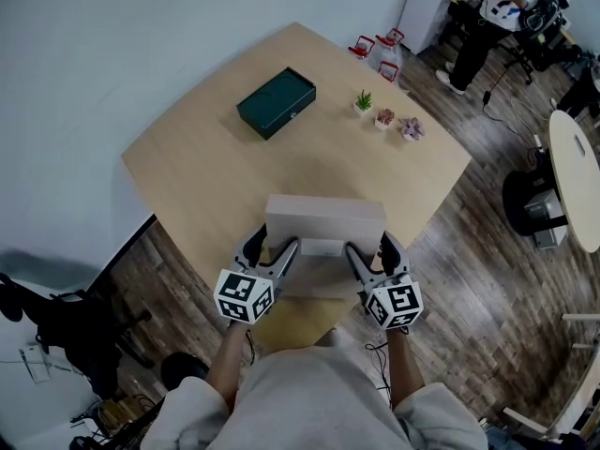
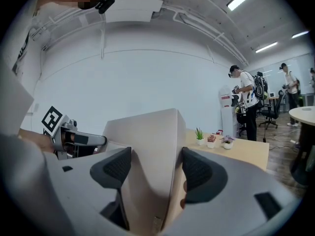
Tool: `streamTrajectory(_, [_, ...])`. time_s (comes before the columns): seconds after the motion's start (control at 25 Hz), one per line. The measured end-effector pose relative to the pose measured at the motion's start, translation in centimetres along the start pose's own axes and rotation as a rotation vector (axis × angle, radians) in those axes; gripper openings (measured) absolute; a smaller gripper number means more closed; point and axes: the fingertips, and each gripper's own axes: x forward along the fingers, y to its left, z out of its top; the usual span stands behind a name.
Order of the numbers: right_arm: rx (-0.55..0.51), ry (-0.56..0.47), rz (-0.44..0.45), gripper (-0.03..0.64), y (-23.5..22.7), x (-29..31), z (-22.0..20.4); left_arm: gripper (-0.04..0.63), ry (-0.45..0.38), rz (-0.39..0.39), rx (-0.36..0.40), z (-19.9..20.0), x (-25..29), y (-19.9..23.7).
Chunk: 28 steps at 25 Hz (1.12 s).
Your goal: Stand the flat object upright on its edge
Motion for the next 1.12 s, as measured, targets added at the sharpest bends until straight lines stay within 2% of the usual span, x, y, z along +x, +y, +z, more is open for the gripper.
streamTrajectory(0.24, [-0.025, -0.033, -0.005, 0.324, -0.4, 0.7, 1.6, 0.27, -0.031, -0.004, 0.017, 1.8, 0.6, 0.4])
streamTrajectory(1.12, [-0.111, -0.079, -0.008, 0.313, -2.7, 5.4, 5.8, 0.27, -0.056, -0.008, 0.105, 5.9, 4.3, 2.9])
